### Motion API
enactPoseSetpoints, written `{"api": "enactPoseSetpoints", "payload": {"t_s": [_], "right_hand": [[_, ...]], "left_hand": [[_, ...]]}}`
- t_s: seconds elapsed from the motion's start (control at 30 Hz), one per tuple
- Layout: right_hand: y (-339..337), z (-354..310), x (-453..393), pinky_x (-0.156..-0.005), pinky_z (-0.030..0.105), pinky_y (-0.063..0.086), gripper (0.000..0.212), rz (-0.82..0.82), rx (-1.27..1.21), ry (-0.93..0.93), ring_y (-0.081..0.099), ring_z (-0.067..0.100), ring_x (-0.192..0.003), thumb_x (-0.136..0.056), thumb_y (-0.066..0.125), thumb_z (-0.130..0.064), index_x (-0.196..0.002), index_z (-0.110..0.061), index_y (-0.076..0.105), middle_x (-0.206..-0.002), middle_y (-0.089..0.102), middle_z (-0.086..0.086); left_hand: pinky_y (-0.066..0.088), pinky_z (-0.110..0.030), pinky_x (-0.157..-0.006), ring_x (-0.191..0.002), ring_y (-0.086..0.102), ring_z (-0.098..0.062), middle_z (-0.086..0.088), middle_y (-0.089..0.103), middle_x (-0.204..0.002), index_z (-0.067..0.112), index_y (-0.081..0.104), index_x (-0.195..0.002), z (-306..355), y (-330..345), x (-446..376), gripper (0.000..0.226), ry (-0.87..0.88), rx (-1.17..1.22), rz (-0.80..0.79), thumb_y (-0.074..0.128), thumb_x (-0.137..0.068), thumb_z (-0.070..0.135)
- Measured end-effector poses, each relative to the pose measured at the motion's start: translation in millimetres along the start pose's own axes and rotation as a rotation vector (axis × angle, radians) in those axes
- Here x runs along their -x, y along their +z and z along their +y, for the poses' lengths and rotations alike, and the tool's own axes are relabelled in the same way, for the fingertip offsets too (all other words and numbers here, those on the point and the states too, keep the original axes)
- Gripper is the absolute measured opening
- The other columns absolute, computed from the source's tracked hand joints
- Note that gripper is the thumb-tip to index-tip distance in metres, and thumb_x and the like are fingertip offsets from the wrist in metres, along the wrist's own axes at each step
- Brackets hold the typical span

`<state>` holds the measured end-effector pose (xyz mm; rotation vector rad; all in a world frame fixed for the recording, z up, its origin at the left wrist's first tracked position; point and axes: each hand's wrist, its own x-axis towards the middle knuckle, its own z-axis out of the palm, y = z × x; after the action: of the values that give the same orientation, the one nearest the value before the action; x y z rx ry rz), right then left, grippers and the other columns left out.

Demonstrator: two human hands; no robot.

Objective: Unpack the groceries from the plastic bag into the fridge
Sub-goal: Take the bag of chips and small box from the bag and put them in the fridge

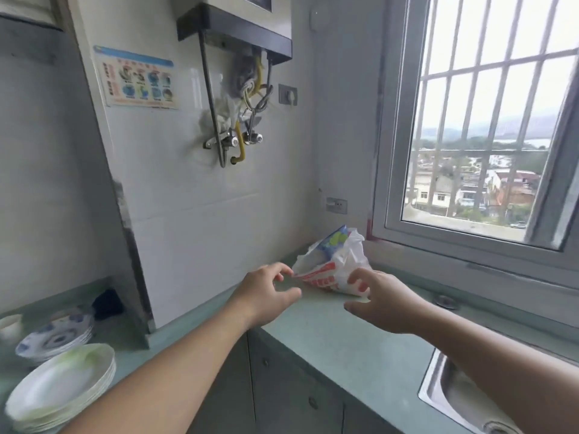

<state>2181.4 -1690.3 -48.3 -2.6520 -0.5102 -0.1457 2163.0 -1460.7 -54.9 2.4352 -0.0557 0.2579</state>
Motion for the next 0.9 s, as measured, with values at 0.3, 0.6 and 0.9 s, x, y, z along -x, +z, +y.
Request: {"api": "enactPoseSetpoints", "payload": {"t_s": [0.3,0.6,0.9], "right_hand": [[32,36,-131,-0.071,0.025,0.047,0.036,0.002,-0.001,0.233,0.057,0.016,-0.086,-0.083,0.065,-0.039,-0.114,-0.027,0.053,-0.1,0.057,-0.005],[72,85,-246,-0.053,0.016,0.045,0.037,-0.002,-0.156,0.302,0.061,0.012,-0.083,-0.083,0.066,-0.04,-0.117,-0.028,0.053,-0.105,0.057,-0.005],[107,139,-350,-0.065,0.02,0.048,0.038,-0.028,-0.283,0.346,0.061,0.014,-0.089,-0.087,0.064,-0.038,-0.121,-0.025,0.053,-0.11,0.058,-0.001]], "left_hand": [[0.043,-0.027,-0.085,-0.103,0.054,-0.013,0.008,0.056,-0.115,0.03,0.059,-0.119,-72,36,-165,0.038,0.021,0.095,-0.136,0.064,-0.083,0.042],[0.042,-0.024,-0.08,-0.099,0.057,-0.013,0.005,0.06,-0.112,0.029,0.06,-0.115,-100,85,-286,0.035,-0.006,0.123,-0.211,0.067,-0.083,0.041],[0.045,-0.025,-0.083,-0.101,0.057,-0.012,0.007,0.059,-0.11,0.031,0.06,-0.112,-128,120,-387,0.034,-0.06,0.028,-0.244,0.068,-0.081,0.04]]}}
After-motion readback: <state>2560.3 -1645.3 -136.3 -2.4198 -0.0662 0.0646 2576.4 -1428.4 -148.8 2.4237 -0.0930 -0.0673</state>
